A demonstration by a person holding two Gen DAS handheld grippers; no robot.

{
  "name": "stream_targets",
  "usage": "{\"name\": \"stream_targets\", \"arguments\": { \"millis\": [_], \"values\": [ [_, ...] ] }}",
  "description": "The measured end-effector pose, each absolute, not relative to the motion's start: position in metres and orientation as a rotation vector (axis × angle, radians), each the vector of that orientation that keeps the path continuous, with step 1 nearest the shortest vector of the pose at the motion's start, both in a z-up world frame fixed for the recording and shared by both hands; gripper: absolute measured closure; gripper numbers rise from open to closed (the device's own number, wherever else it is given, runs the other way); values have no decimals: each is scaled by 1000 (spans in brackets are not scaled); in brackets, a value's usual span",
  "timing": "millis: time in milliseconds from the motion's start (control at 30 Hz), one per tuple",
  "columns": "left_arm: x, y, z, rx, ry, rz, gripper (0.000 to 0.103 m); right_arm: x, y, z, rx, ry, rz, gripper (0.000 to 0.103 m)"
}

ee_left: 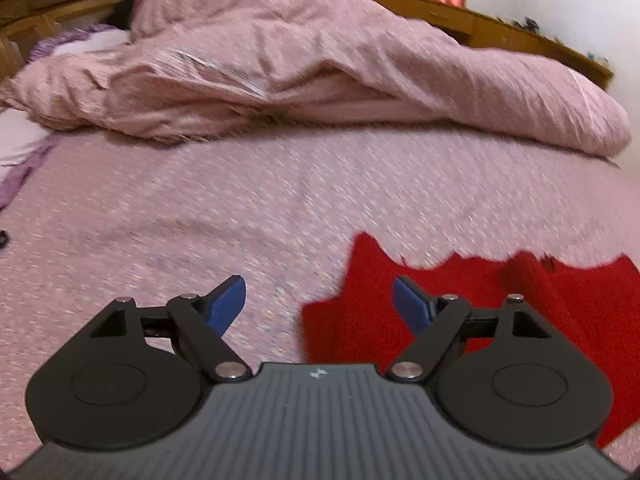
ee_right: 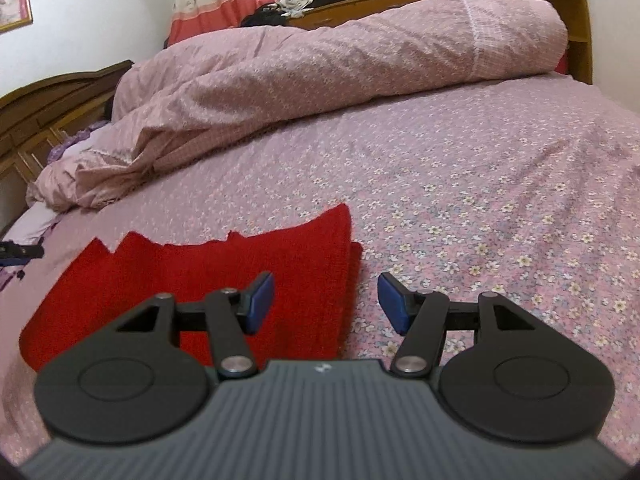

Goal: Fold small clothes

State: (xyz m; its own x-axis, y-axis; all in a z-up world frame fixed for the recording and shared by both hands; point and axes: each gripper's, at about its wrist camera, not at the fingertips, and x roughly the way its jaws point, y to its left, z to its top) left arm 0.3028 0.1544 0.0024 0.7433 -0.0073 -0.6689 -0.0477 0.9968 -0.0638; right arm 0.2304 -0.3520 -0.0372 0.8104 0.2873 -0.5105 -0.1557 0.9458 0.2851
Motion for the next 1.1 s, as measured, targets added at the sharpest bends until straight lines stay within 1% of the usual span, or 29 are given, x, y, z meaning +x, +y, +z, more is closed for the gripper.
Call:
{"name": "stream_targets", "arguments": {
  "millis": [333, 400, 433, 467, 500, 533, 567, 600, 633, 667, 767, 900, 967, 1100],
  "values": [
    [341, 128, -36, -57, 770, -22, 19, 261, -345, -47, 270, 599, 244, 42],
    [348, 128, -39, -63, 777, -23, 21, 265, -343, -49, 276, 593, 251, 42],
    [350, 127, -41, -60, 779, -21, 24, 267, -343, -49, 278, 591, 254, 43],
    [352, 126, -43, -59, 783, -21, 35, 268, -342, -50, 282, 589, 257, 44],
    [353, 126, -45, -64, 790, -27, 50, 269, -341, -51, 284, 586, 262, 44],
    [354, 126, -46, -72, 797, -37, 61, 270, -340, -52, 285, 581, 269, 46],
    [353, 125, -47, -76, 800, -38, 77, 270, -339, -52, 281, 575, 267, 55],
    [351, 125, -45, -72, 789, -43, 85, 270, -337, -51, 268, 569, 256, 62],
    [349, 125, -43, -69, 776, -54, 87, 270, -337, -51, 256, 565, 255, 86],
    [346, 125, -39, -66, 756, -52, 89, 270, -337, -50, 254, 558, 259, 90],
    [342, 127, -25, -40, 693, -13, 90, 261, -340, -41, 279, 483, 264, 91],
    [354, 131, -24, -3, 681, 34, 90, 261, -343, -30, 303, 411, 213, 91],
    [363, 131, -31, -4, 704, 51, 90, 269, -343, -34, 299, 427, 171, 91],
    [371, 128, -57, 19, 761, 83, 90, 288, -342, -60, 305, 541, 101, 91]
  ]
}}
